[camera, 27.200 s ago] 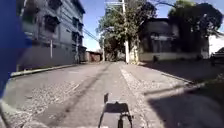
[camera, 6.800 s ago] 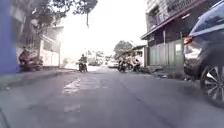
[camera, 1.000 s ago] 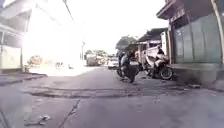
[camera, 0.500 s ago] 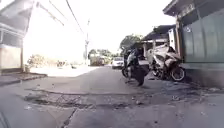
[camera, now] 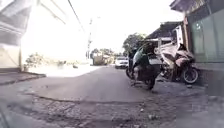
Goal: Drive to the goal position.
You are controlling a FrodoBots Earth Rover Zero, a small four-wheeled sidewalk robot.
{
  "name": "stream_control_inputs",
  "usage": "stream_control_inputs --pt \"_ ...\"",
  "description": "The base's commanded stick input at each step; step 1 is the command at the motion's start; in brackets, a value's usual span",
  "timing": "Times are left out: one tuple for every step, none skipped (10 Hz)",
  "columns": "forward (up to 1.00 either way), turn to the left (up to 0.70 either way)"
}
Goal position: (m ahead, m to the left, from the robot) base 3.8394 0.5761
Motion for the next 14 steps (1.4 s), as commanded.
stream_control_inputs --pt "0.83 0.32" --pt "0.84 0.32" --pt "0.84 0.32" --pt "0.84 0.32" --pt "0.91 -0.01" --pt "0.91 -0.01" --pt "0.92 -0.01" --pt "0.94 -0.01" --pt "1.00 0.23" --pt "1.00 0.31" --pt "1.00 0.39" --pt "1.00 0.39" --pt "1.00 0.39" --pt "1.00 0.39"
